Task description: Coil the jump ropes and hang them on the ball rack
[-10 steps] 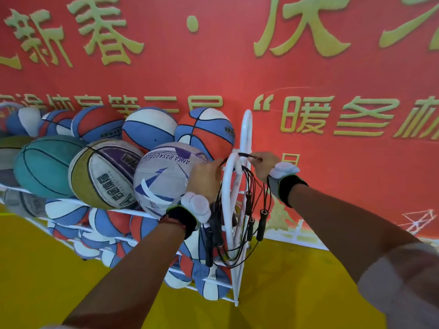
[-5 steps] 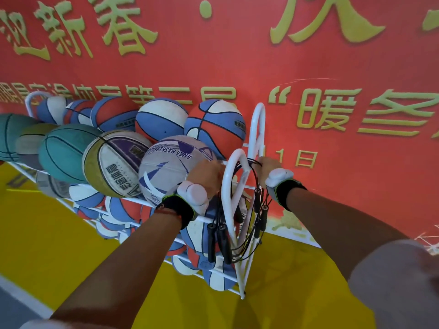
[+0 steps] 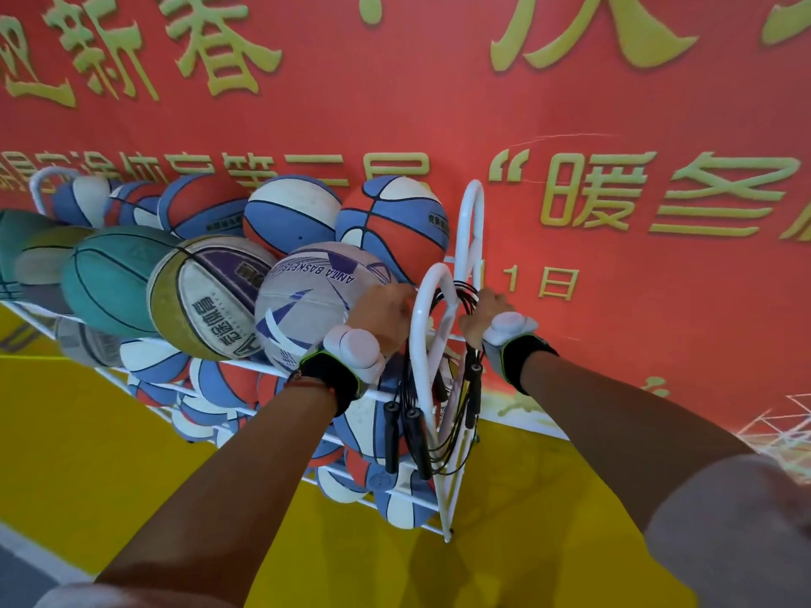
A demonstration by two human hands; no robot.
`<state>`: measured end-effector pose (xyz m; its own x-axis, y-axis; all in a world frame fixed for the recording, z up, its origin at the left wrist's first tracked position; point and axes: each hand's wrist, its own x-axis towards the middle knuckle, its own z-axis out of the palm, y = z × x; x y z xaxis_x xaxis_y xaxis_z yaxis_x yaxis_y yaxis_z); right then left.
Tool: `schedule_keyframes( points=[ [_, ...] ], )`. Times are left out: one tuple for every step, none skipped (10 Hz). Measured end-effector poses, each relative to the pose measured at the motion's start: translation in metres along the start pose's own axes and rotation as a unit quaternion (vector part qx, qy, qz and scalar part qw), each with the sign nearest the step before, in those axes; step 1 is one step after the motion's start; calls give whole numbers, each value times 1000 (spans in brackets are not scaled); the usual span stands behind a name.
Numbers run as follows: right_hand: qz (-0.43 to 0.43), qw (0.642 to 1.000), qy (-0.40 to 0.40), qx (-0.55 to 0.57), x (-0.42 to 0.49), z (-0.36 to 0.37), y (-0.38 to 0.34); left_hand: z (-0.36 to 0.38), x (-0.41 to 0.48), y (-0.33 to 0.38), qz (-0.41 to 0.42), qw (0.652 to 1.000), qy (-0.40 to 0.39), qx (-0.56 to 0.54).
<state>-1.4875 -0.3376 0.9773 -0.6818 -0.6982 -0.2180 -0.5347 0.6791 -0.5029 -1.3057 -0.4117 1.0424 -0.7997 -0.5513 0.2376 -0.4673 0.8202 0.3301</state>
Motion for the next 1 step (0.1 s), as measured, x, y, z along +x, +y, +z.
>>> schedule_keyframes(
  points=[
    [15,999,19,43,0,4,-2,2,1,-4,-26,999,11,-43]
  ],
)
